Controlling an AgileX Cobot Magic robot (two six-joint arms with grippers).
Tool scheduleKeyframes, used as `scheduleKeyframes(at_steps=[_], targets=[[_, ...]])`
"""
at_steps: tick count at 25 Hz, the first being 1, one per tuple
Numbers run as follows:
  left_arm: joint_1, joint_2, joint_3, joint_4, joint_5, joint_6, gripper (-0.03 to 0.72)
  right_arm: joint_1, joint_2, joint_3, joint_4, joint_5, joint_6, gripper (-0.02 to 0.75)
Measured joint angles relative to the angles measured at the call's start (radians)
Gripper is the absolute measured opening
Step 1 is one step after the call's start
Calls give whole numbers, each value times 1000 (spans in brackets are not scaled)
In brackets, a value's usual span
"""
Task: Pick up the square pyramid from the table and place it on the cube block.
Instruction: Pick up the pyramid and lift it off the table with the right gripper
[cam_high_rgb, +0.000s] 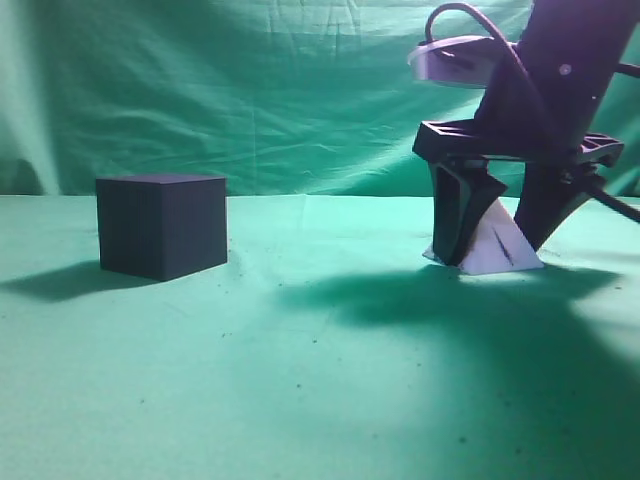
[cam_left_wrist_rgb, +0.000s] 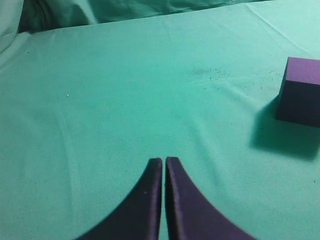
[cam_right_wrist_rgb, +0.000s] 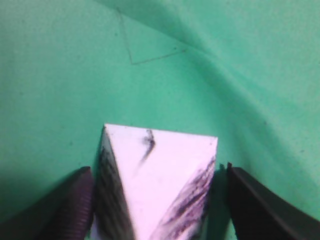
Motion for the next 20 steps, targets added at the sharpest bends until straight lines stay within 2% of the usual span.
scheduleKeyframes(at_steps=[3,6,7,8,9,14,20], targets=[[0,0,0,0,0,0,0,0,5,-4,0,-8,-1,539],[0,0,0,0,0,0,0,-4,7,-4,-9,-10,-2,415],[0,0,0,0,0,0,0,-4,7,-4,-11,-8,-2,419],[0,0,0,0,0,0,0,-4,5,-6,-13,-3,-2,378],[0,0,0,0,0,0,0,-4,4,-7,-13,2,-2,369],[0,0,0,0,0,0,0,-4,6,-54,-23,75,-5,377],[0,0,0,0,0,0,0,-4,-40,-193,-51,183,3,377]])
